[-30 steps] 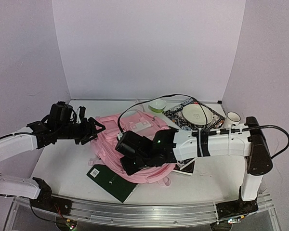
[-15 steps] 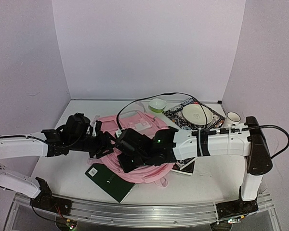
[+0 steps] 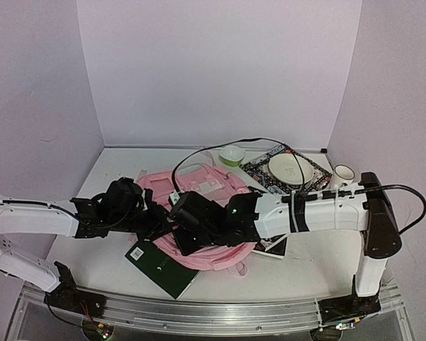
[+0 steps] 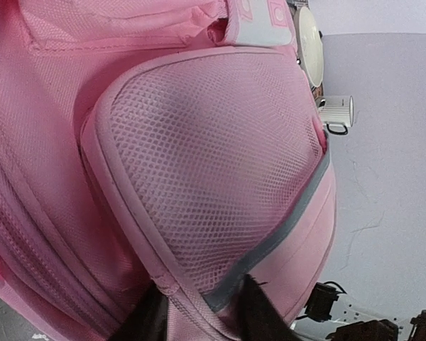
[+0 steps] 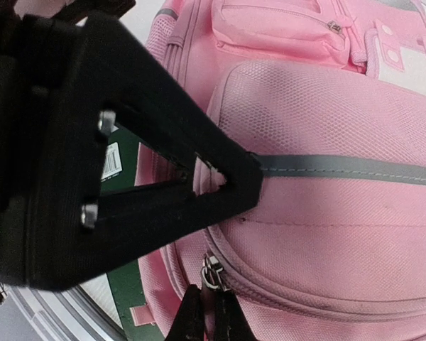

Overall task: Pack the student bag
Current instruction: Zip the upper front pocket of the student bag.

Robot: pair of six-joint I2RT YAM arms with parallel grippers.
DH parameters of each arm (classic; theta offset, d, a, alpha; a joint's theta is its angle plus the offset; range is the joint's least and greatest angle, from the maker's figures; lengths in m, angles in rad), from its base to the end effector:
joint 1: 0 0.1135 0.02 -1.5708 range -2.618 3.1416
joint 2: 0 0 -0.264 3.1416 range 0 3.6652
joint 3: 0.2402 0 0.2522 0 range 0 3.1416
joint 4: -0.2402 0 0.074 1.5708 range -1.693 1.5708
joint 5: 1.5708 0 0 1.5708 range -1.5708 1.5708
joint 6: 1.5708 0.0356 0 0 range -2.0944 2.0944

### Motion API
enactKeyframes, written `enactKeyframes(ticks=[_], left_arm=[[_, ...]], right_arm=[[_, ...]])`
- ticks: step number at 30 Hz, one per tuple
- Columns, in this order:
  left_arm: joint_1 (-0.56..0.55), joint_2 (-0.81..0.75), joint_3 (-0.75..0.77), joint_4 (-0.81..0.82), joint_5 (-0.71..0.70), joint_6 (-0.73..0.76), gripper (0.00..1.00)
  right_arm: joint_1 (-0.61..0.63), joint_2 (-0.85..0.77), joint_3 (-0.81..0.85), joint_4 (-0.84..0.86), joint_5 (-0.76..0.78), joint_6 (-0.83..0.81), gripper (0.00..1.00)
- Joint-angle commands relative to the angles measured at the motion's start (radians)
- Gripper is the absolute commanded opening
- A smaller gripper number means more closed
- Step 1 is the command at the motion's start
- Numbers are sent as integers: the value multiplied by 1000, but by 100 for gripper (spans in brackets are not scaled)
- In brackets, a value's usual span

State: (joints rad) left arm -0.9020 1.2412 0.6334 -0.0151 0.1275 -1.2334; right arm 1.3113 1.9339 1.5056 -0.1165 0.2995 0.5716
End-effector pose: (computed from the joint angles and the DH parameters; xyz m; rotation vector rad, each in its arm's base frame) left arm 0.1568 -0.2058 0.2089 -0.3347 2.5021 -1.2115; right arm 0.1266 0.4360 0.2571 -0.6178 2.1081 0.8024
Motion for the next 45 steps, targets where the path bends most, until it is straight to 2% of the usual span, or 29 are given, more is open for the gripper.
enactKeyframes(ticks=[1,3,4,12,20,28,31,34,38,45], left_arm=[[-19,22,34,85,-33,-25,15],[-19,5,34,83,-72,-19,1],[-18,-8,33,75,-96,-14,0],[10,-96,92,-141,-307,81,0],[139,-158,92,-239,-291,174,0],[184,-188,123,-387,-325,273,0],[196,-210,123,-435,-354,286,0],[196,-200,119,-404,-292,296,0],[194,-167,83,-256,-175,276,0],[184,-158,64,-166,-141,216,0]], right_arm=[[6,-45,-16,85,-24,-2,0],[6,-65,-41,83,-31,9,0],[6,-85,-59,79,-32,16,0],[-9,-252,-229,-42,-2,52,0],[-133,-405,-417,-93,-22,58,0],[-245,-448,-434,-138,20,-16,0],[-277,-441,-425,-151,-8,-32,1],[-279,-405,-391,-149,-101,-41,5],[-275,-339,-358,-121,-221,-21,10],[-241,-333,-338,-95,-219,0,36]])
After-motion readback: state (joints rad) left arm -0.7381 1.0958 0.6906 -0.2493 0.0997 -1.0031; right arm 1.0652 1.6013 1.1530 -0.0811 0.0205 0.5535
